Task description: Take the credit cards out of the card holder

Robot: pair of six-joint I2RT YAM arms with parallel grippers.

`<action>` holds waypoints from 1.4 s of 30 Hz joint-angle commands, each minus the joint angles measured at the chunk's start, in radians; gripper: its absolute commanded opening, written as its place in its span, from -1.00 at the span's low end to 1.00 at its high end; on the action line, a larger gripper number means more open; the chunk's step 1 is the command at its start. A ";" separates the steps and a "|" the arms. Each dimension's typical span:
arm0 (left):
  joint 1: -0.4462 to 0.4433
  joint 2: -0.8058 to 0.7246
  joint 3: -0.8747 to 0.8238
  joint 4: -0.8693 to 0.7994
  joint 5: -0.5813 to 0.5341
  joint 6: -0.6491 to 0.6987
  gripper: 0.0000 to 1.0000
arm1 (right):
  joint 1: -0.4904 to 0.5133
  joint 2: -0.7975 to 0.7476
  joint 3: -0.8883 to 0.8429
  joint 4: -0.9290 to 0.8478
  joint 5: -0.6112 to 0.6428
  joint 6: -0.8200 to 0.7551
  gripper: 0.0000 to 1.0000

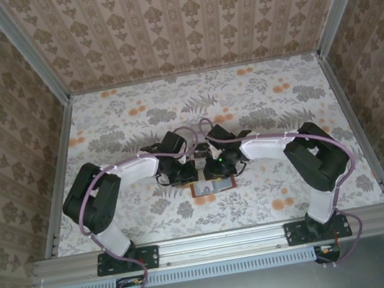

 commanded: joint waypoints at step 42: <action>-0.003 -0.048 0.039 -0.082 -0.027 0.031 -0.77 | 0.004 -0.088 0.037 -0.096 0.056 -0.006 -0.47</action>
